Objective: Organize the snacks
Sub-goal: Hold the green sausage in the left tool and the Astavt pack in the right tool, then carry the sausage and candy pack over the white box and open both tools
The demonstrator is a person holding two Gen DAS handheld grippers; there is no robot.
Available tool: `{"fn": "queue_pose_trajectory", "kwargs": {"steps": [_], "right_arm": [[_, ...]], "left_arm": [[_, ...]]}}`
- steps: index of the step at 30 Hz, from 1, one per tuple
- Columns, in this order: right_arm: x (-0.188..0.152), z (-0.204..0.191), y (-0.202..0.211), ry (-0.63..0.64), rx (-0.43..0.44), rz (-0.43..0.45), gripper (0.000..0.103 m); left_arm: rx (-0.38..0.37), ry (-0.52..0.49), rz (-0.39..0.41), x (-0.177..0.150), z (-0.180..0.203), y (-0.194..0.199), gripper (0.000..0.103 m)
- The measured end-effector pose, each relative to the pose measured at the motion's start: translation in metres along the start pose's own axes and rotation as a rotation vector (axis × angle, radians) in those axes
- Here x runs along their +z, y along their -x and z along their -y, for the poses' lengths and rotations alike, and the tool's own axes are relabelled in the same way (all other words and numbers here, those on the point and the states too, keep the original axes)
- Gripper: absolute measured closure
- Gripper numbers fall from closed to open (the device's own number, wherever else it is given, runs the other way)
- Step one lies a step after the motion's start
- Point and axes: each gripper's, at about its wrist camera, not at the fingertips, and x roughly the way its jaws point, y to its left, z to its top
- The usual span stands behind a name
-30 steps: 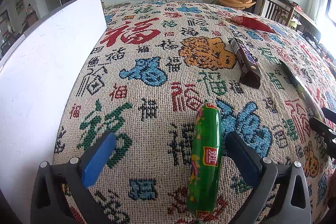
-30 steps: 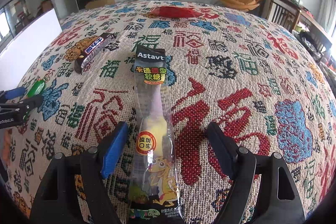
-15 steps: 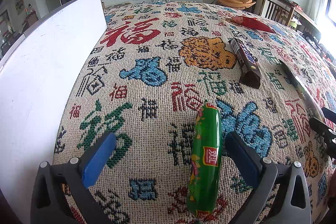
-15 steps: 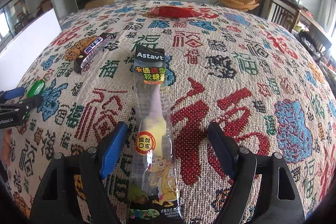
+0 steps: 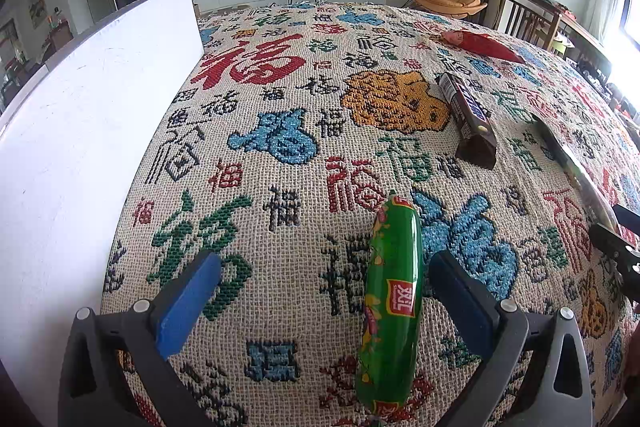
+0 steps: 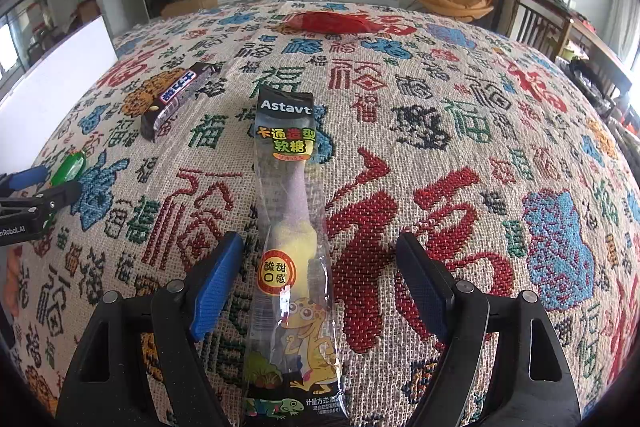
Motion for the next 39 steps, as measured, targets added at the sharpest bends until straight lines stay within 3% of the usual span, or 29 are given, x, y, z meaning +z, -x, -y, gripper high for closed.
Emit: {"fn": "queue_pose_trajectory", "kwargs": {"steps": [14, 19, 22, 23, 26, 28, 30, 33, 36, 39], "right_arm": [[-0.002, 0.001, 0.002, -0.005, 0.005, 0.002, 0.022], [-0.002, 0.003, 0.001, 0.002, 0.019, -0.011, 0.02], [0.011, 0.006, -0.003, -0.004, 0.048, -0.123, 0.02], [0.017, 0.008, -0.004, -0.028, 0.068, -0.176, 0.02], [0.031, 0.008, -0.011, -0.042, 0.106, -0.288, 0.024], [0.039, 0.003, -0.014, -0.026, 0.089, -0.312, 0.025], [0.043, -0.002, -0.017, 0.001, 0.074, -0.322, 0.079], [0.045, 0.0, -0.008, -0.036, 0.057, -0.311, 0.081], [0.044, 0.0, 0.016, -0.101, 0.151, -0.276, 0.082], [0.049, -0.015, 0.044, -0.142, 0.262, -0.241, 0.081]], "left_arm": [[-0.006, -0.009, -0.006, 0.0, 0.0, 0.0, 0.0], [-0.078, -0.057, -0.121, 0.008, -0.006, 0.001, 0.0], [-0.089, -0.029, -0.169, 0.008, -0.004, 0.004, 0.002], [-0.083, -0.041, -0.179, 0.007, 0.001, 0.005, 0.004], [-0.051, -0.158, -0.14, 0.004, 0.022, 0.013, 0.029], [-0.099, -0.185, -0.118, 0.001, 0.029, 0.02, 0.08], [-0.099, -0.194, -0.098, -0.004, 0.031, 0.027, 0.08], [-0.199, -0.121, -0.05, -0.013, 0.017, 0.048, 0.08], [-0.343, 0.043, -0.003, -0.027, -0.009, 0.081, 0.08], [-0.428, 0.152, 0.041, -0.032, -0.029, 0.114, 0.08]]}}
